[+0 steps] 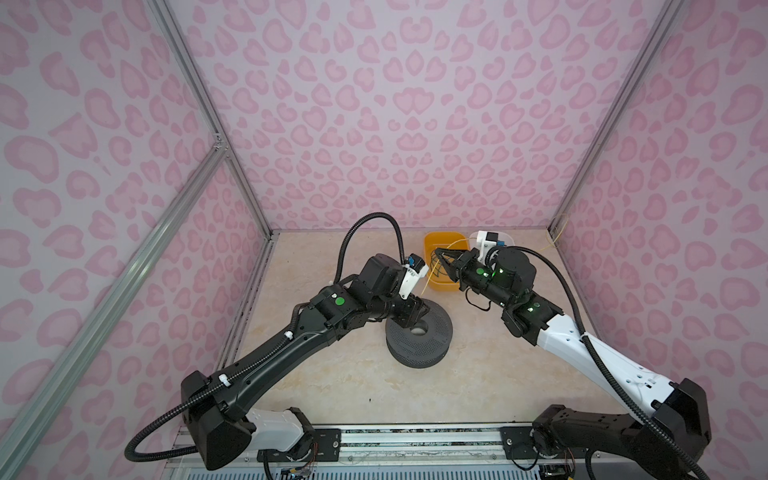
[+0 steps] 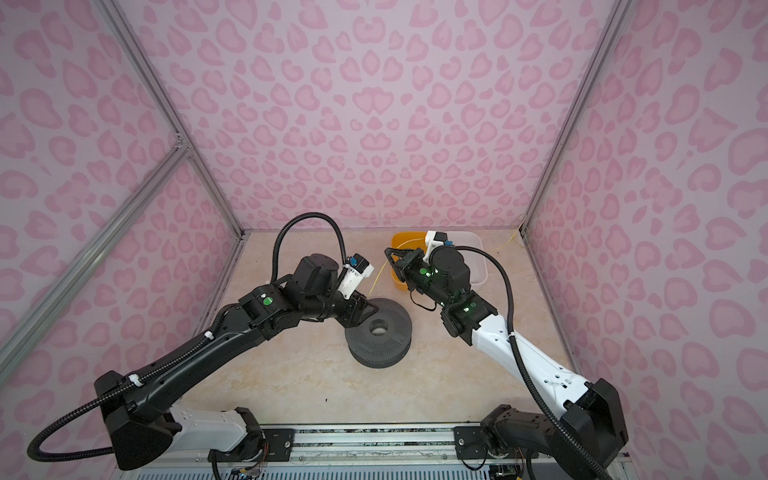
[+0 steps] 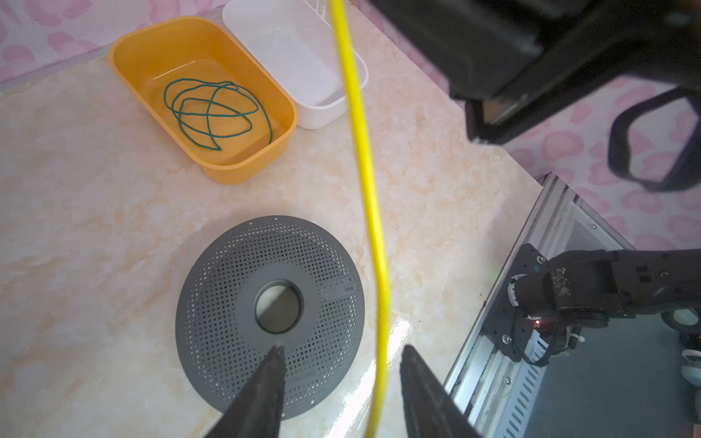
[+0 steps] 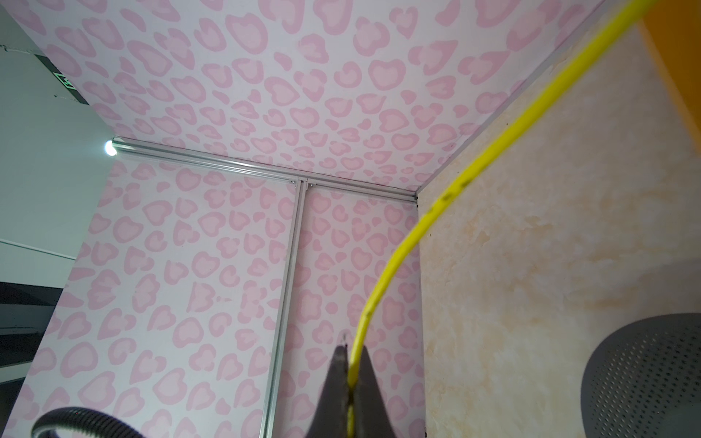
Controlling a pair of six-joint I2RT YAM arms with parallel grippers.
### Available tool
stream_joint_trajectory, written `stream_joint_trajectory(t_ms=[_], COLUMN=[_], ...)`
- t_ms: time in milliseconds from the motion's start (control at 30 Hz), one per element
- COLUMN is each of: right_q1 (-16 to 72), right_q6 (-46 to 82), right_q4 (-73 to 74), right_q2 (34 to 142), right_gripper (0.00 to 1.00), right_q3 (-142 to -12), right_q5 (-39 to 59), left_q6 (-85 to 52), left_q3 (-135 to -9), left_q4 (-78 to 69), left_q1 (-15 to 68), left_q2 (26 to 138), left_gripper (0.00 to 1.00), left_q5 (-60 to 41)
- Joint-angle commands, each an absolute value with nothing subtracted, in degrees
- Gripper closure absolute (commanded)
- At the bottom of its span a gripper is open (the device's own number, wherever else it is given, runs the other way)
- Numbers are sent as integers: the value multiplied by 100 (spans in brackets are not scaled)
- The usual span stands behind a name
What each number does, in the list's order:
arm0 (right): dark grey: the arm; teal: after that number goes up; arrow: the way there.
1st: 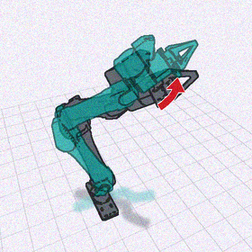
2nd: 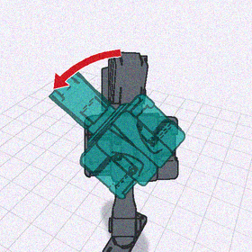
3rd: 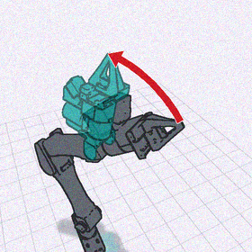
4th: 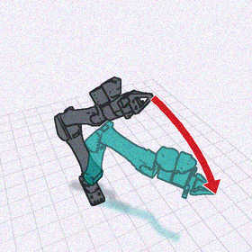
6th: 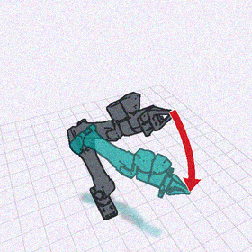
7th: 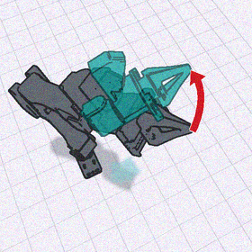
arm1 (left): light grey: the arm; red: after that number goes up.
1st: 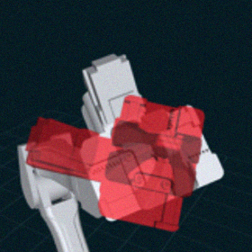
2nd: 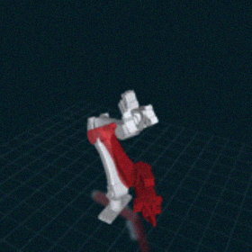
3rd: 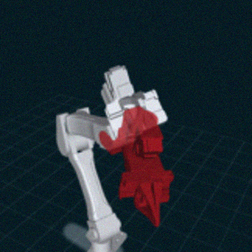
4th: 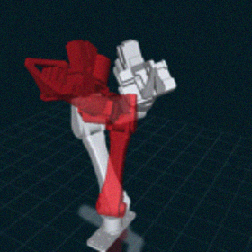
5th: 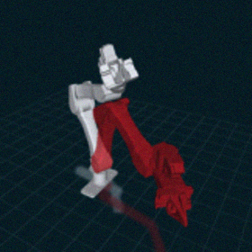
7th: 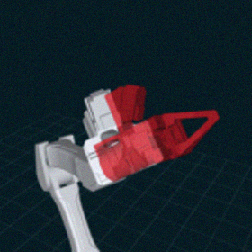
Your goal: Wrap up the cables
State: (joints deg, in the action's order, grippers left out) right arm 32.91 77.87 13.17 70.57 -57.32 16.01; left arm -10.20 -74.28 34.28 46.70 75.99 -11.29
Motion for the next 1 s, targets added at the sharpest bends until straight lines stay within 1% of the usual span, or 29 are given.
stream_joint_trajectory(t_ms=[0, 67, 167, 200, 233, 300, 333, 367, 467, 567, 667, 700, 767, 800, 867, 967], right_q1=[3183, 3120, 3063, 3055, 3054, 3041, 3043, 3041, 3041, 3029, 3006, 3014, 3056, 3074, 3148, 3333], right_q6=[7705, 7710, 7720, 7732, 7736, 7744, 7751, 7752, 7777, 7719, 7580, 7528, 7234, 7086, 6667, 6136], right_q4=[1169, 1087, 1002, 989, 969, 918, 888, 879, 888, 804, 643, 610, 490, 327, -54, -444], right_q2=[6970, 6904, 6828, 6808, 6801, 6794, 6794, 6801, 6798, 6801, 6785, 6777, 6720, 6666, 6477, 6186], right_gripper=[100, 100, 100, 100, 100, 100, 100, 100, 100, 100, 100, 93, 67, 60, 56, 56], right_q3=[-5627, -5595, -5556, -5553, -5556, -5580, -5581, -5577, -5585, -5627, -5684, -5691, -5720, -5734, -5716, -5643], right_q5=[1811, 1869, 1931, 1952, 1982, 2021, 2015, 2021, 2013, 1987, 1977, 1986, 2064, 2043, 1909, 1727], left_q6=[-911, -924, -873, -840, -809, -763, -765, -776, -805, -806, -844, -870, -896, -919, -939, -924], left_q3=[-7128, -6971, -6730, -6662, -6610, -6558, -6549, -6532, -6461, -6429, -6389, -6394, -6487, -6547, -6713, -6998], left_q4=[3089, 3031, 2880, 2831, 2800, 2782, 2786, 2788, 2786, 2858, 2845, 2837, 2811, 2796, 2787, 2822], left_q1=[4633, 4589, 4563, 4567, 4562, 4553, 4554, 4553, 4554, 4555, 4553, 4553, 4546, 4545, 4546, 4534], left_q2=[7437, 7348, 7176, 7157, 7153, 7210, 7245, 7271, 7295, 7246, 7138, 7128, 7157, 7199, 7319, 7545], left_gripper=[47, 44, 44, 46, 50, 65, 74, 78, 88, 96, 96, 96, 96, 96, 96, 96], left_q5=[-1222, -1213, -1212, -1233, -1262, -1399, -1459, -1520, -1624, -1510, -1334, -1280, -1244, -1242, -1310, -1501])
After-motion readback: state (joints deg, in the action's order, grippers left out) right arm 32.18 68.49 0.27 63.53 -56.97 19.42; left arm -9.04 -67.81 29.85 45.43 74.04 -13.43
